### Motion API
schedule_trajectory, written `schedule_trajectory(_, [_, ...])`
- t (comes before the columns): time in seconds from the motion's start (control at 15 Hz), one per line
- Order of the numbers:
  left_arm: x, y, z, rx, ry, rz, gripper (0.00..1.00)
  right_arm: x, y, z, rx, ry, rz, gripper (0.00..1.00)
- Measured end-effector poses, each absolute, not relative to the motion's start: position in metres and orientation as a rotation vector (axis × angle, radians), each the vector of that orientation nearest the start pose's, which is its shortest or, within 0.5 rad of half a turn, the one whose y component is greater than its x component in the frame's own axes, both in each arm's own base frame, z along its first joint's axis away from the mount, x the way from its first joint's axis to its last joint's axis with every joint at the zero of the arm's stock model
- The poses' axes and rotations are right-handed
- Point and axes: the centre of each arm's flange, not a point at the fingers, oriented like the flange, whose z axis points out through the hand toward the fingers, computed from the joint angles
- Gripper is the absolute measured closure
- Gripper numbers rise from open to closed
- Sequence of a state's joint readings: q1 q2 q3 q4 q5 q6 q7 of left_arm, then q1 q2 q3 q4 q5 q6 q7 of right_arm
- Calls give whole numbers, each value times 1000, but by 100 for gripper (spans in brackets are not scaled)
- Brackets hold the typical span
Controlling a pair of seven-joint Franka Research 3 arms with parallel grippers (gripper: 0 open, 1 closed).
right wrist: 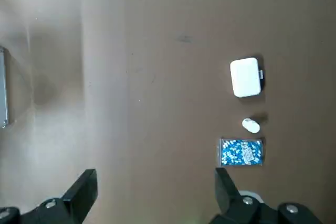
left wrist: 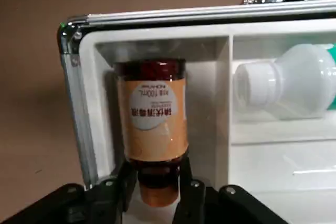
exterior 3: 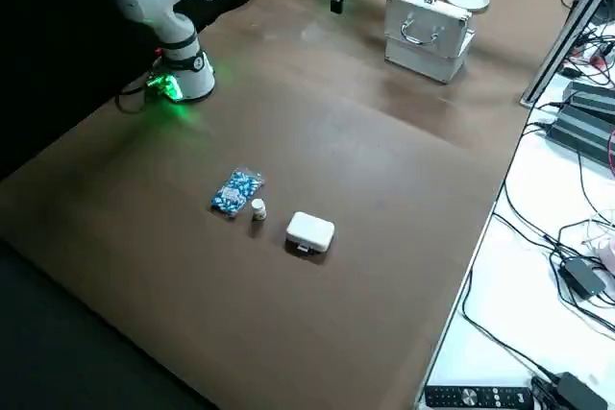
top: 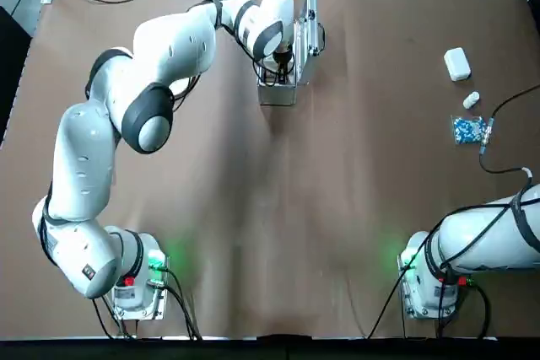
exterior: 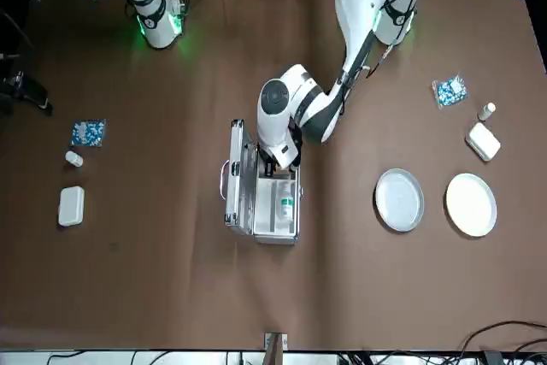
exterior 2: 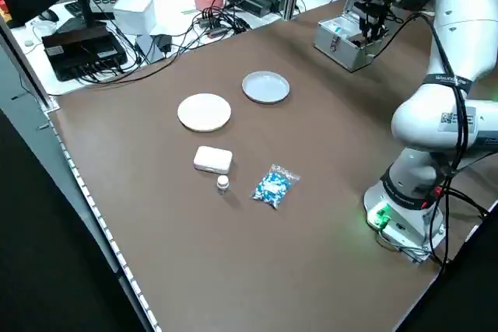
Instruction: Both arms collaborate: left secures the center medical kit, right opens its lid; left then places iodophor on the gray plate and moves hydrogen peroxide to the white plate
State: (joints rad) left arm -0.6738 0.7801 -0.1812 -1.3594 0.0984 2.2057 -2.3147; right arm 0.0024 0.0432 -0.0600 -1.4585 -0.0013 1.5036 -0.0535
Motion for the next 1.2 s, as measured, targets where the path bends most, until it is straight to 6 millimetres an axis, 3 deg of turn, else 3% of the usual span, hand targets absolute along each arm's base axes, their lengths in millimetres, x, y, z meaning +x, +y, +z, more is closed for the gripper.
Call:
schedule_trajectory(0.07, [513,-539,268,-2395,-2150,72,67,561,-27,647,-3145,-7,-3,1])
schedule_trajectory(0.6, [519,-540,279,-2405,-2169,70,67,561,-26,647,-3146,-10,-3,1])
schedule_trajectory(0.93, [524,-535,327,-2413,-2201,56,67,561,-29,647,-3146,-1,-7,1])
schedule_trajectory(1.2, [559,-495,370,-2348,-2328,86,67,563,-31,649,-3147,4,-33,1])
